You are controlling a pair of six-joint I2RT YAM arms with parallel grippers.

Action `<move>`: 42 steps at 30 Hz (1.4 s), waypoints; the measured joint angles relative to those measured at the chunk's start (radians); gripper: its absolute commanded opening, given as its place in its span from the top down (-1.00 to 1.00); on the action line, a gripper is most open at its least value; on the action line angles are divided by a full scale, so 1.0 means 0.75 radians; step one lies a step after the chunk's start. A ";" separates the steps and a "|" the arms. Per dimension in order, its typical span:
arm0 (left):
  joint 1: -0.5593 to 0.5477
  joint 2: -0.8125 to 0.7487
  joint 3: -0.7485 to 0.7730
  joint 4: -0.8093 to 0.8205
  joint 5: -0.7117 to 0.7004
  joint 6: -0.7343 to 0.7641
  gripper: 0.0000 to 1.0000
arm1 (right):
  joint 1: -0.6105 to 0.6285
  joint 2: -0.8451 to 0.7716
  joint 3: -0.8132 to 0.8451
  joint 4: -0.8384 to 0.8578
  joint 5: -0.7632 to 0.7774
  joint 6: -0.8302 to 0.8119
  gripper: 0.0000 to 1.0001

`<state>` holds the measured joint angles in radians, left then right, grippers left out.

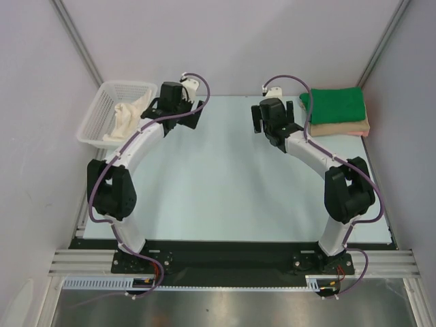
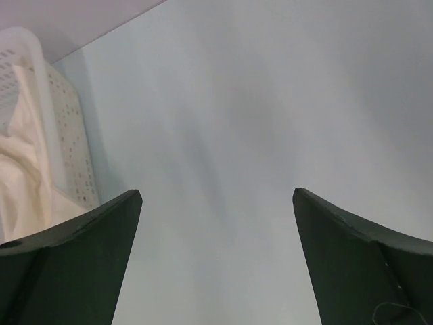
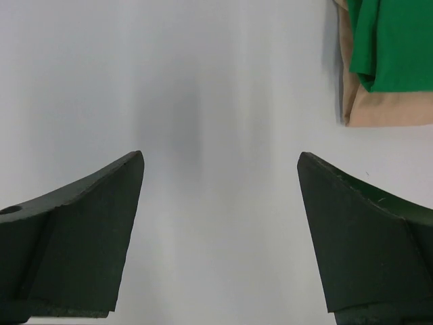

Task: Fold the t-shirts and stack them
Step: Grab the tshirt from the pile

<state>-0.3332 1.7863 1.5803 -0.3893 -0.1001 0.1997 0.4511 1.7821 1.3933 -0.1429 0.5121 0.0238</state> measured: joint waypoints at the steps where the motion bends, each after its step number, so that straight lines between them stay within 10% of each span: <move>1: 0.015 0.000 0.003 -0.006 0.002 0.018 -1.00 | 0.004 0.000 0.000 -0.005 -0.002 0.003 -1.00; 14: 0.213 0.014 0.022 0.030 -0.291 0.336 -0.81 | 0.012 -0.003 -0.003 -0.121 -0.297 -0.070 -0.99; 42: 0.422 0.210 0.146 -0.084 -0.071 0.315 -0.34 | -0.011 -0.011 -0.043 -0.233 -0.621 -0.083 -0.96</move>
<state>-0.0166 1.9438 1.6901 -0.4526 -0.1535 0.4358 0.4431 1.7741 1.3613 -0.3176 0.0463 -0.0383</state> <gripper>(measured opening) 0.698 0.980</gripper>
